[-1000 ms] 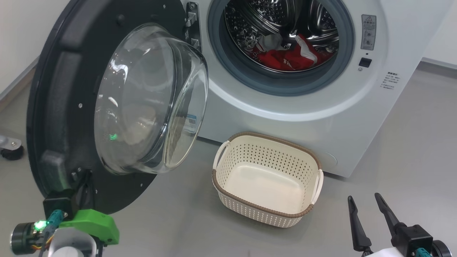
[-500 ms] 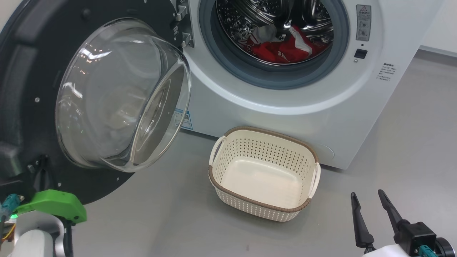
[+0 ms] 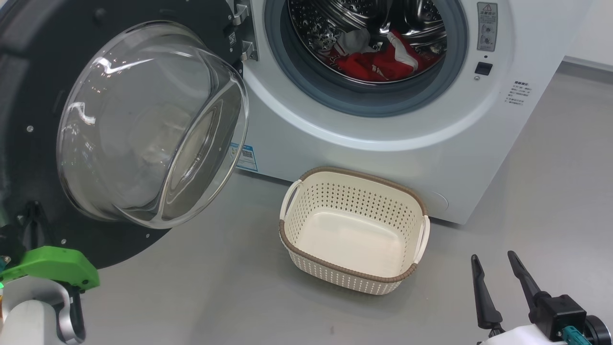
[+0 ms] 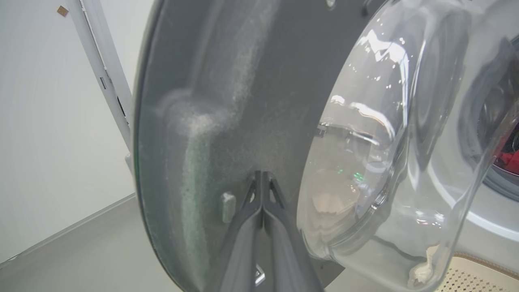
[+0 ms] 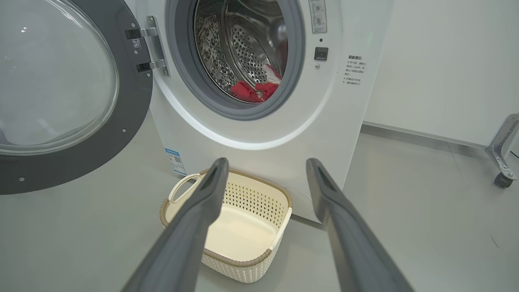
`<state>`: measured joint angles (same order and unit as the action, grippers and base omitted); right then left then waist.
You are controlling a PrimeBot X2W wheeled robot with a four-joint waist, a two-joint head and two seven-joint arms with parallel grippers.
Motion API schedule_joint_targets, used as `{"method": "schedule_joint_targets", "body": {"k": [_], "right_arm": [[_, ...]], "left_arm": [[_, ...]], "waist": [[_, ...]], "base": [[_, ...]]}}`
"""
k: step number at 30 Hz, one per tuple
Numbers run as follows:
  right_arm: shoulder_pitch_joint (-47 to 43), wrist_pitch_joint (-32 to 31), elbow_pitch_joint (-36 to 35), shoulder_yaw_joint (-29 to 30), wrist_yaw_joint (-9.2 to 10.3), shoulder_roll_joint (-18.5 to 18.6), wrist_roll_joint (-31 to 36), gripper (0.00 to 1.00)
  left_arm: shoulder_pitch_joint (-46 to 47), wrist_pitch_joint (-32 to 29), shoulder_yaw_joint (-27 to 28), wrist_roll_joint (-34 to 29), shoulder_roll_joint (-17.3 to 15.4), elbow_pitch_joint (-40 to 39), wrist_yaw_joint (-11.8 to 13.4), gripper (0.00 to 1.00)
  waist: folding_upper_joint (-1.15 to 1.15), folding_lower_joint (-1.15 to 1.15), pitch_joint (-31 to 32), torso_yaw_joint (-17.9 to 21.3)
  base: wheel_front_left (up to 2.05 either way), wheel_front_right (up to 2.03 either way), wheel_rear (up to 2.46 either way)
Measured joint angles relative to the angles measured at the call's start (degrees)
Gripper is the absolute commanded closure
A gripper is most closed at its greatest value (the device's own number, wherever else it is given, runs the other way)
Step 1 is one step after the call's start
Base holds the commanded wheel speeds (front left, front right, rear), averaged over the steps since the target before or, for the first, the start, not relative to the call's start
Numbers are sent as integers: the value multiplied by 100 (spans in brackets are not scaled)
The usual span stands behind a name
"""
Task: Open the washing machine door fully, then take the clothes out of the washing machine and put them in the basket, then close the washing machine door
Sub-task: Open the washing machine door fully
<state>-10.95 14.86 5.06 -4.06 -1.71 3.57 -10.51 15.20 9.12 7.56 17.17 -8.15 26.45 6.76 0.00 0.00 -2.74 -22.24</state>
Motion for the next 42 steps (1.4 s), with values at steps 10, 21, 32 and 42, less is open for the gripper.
{"method": "schedule_joint_targets", "body": {"k": [10, 21, 32, 42], "right_arm": [[43, 0, 1, 38, -24, -1, 0, 0], [104, 0, 11, 82, -37, 1, 9, 0], [117, 0, 91, 30, -77, -2, 19, 0], [130, 0, 112, -45, -100, -11, 51, 0]], "left_arm": [[-24, 267, -30, -3, 215, -69, 1, 100], [-754, 417, -378, -1, 556, -638, -1, 100], [-1446, 457, -1065, -80, 598, -1065, -58, 100], [-1763, 464, -1490, -110, 592, -1394, -104, 0]], "waist": [[0, 0, -11, -20], [0, 0, 21, -37], [0, 0, 82, 115], [0, 0, 124, 490]], "base": [[0, 0, 0], [0, 0, 0], [0, 0, 0], [0, 0, 0]]}}
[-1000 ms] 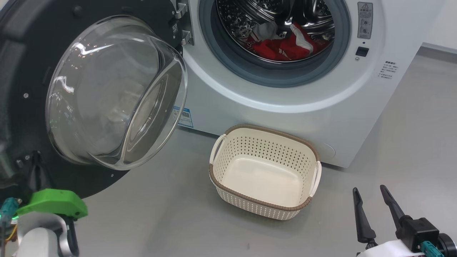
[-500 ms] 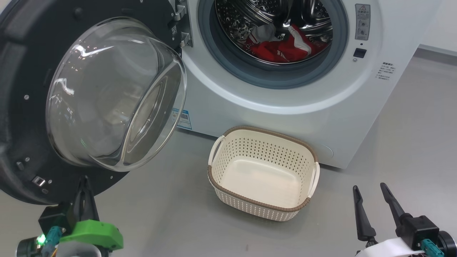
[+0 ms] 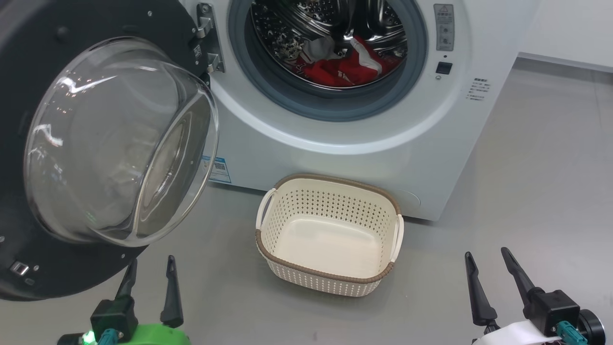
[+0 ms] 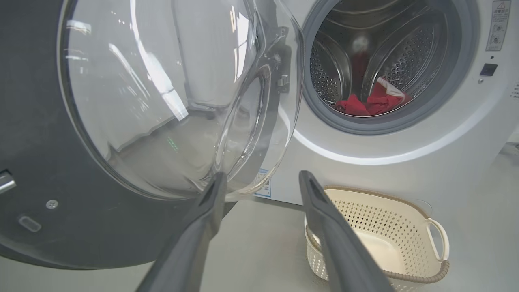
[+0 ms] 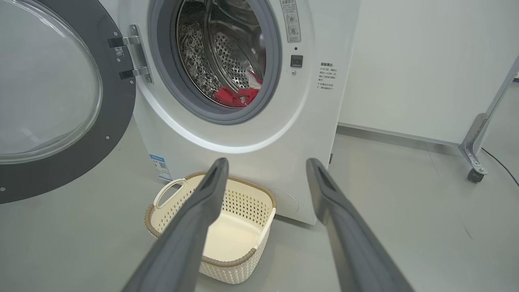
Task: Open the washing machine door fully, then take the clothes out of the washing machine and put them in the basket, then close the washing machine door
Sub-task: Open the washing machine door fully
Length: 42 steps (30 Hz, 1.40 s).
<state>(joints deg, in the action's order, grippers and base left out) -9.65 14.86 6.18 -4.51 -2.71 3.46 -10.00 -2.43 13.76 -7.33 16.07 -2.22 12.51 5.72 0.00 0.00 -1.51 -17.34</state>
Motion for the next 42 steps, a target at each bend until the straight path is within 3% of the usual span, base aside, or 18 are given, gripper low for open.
{"method": "schedule_joint_targets", "body": {"k": [26, 42], "right_arm": [[95, 0, -1, -133, -21, -22, 11, 0], [91, 0, -54, -31, -10, -34, 11, 0]], "left_arm": [[-149, -8, -123, 9, -11, -313, 35, 0], [-163, -118, -252, -2, -15, -377, 53, 0]], "waist": [[0, 0, -20, 1424], [0, 0, -20, 1855]], "base": [[0, 0, 0], [0, 0, 0]]}}
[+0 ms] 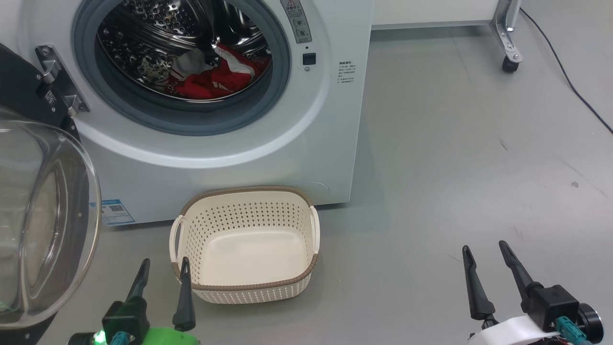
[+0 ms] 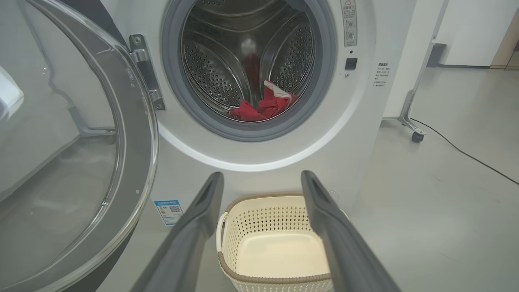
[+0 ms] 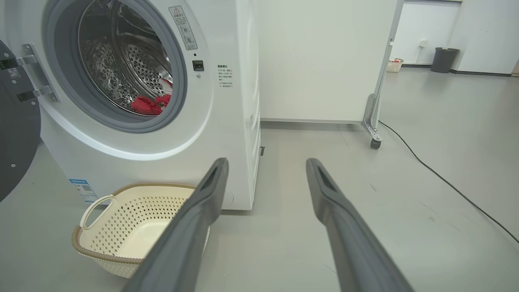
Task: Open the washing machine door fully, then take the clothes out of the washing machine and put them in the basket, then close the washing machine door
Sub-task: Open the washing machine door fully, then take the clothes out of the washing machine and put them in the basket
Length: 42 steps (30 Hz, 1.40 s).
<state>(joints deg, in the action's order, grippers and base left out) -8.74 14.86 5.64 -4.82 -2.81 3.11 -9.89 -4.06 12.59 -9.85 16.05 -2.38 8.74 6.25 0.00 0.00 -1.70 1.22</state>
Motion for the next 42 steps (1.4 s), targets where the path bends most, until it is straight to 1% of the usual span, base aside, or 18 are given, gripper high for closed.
{"method": "schedule_joint_targets", "body": {"k": [2, 3, 27, 42], "right_arm": [[0, 0, -10, 10, 5, -2, 0, 0], [-1, 0, -12, 13, 43, -3, -1, 0], [-16, 0, -25, 11, 44, -31, -1, 0], [-31, 0, -66, 11, 45, -38, -1, 0]], "left_arm": [[-1, -27, -32, -1, -2, 0, 0, 0], [-1, -27, -44, -1, -2, -1, 0, 0], [-10, -198, -211, -44, -4, -27, 1, 0], [-65, -249, -175, -62, -5, -105, 10, 0]], "waist": [[0, 0, 6, 5], [0, 0, 9, 5], [0, 0, 131, 42], [0, 0, 78, 59]], "base": [[0, 0, 0], [0, 0, 0], [2, -2, 0], [49, -49, 0]]}}
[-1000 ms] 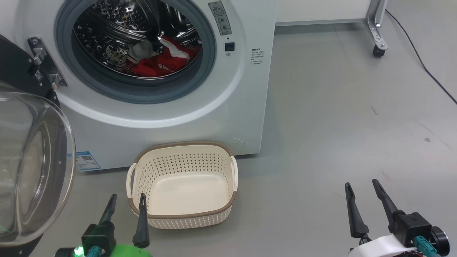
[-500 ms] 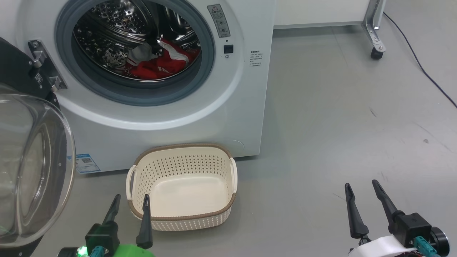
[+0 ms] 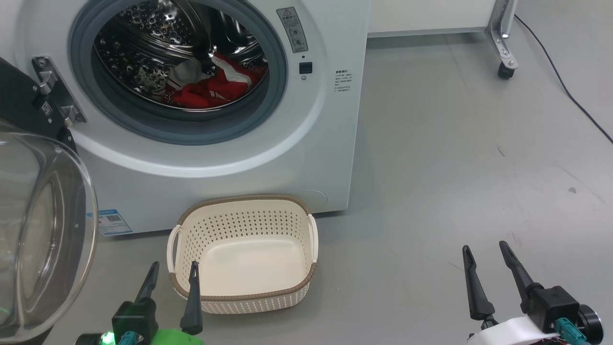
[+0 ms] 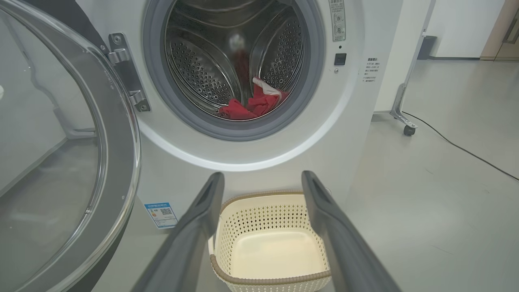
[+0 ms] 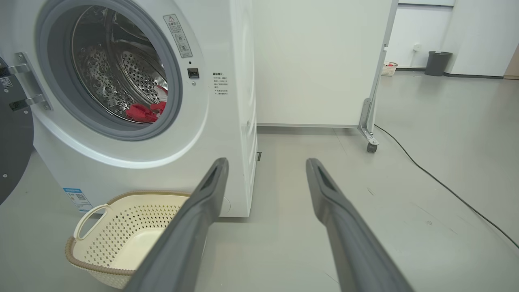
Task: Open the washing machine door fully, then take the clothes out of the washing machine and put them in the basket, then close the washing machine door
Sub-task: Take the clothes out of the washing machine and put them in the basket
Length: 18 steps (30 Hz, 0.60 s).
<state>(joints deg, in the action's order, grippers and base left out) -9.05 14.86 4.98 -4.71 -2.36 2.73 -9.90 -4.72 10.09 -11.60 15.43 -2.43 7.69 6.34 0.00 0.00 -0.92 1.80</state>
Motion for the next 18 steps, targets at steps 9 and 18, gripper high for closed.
{"method": "schedule_joint_targets", "body": {"k": [9, 18], "right_arm": [[0, 0, 0, 1, -1, -9, 0, 0], [0, 0, 2, 1, -2, -13, 0, 0]], "left_arm": [[0, 0, 11, -45, 0, -30, 1, 0], [-1, 7, 18, -92, -1, -78, 42, 0]], "waist": [[0, 0, -10, -16], [0, 0, -1, -29]], "base": [[99, -99, 0], [110, -110, 0]]}}
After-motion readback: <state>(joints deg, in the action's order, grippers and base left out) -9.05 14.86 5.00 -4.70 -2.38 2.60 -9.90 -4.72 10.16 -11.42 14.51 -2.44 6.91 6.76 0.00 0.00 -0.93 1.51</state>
